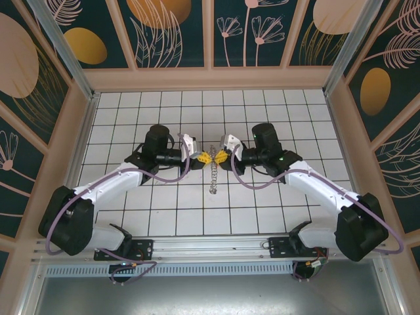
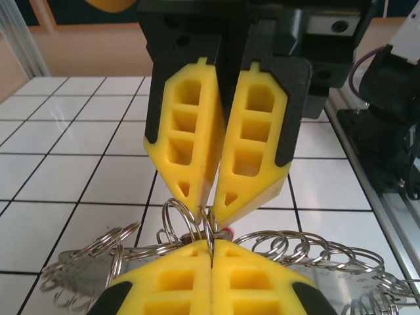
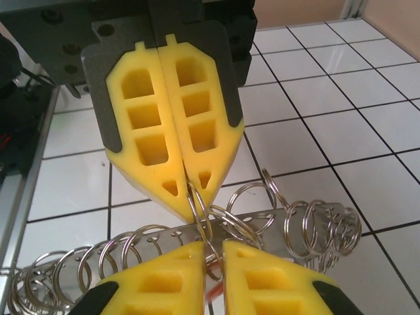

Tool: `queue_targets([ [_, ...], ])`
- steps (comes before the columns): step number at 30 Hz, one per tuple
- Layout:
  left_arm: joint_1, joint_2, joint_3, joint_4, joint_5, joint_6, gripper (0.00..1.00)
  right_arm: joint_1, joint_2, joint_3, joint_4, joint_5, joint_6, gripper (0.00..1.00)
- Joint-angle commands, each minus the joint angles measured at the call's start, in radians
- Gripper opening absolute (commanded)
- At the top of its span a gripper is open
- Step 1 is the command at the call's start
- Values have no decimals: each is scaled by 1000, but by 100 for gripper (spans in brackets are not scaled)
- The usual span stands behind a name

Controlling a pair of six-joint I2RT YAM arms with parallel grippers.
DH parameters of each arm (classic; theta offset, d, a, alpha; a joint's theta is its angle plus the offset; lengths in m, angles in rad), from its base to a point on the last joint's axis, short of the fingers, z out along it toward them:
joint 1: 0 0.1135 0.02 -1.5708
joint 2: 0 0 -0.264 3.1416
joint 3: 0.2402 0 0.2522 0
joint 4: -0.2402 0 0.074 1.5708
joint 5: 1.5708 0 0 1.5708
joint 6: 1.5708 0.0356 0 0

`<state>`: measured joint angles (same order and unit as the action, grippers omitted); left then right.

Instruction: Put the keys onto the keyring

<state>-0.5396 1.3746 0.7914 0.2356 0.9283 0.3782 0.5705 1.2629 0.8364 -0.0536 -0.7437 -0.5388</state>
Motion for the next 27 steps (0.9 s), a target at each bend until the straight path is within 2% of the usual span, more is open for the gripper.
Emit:
queue_targets([
  [1, -3, -36, -13, 159, 112, -73, 0, -18, -17, -27, 76, -63, 34, 15],
  [5, -3, -31, -15, 153, 116, -66, 0, -18, -30, -41, 138, -109, 63, 12],
  [7, -3, -27, -9, 139, 113, -62, 0, -18, -26, -32, 156, -128, 79, 14],
  [9, -3, -28, -8, 131, 102, -61, 0, -17, -23, -19, 134, -132, 71, 19],
  [16, -2, -44, -9, 101, 24, -45, 0, -17, -58, 4, 14, -103, -4, 23],
  [27, -3, -41, 5, 58, 15, -14, 0, -17, -85, 25, -21, -75, -30, 27],
])
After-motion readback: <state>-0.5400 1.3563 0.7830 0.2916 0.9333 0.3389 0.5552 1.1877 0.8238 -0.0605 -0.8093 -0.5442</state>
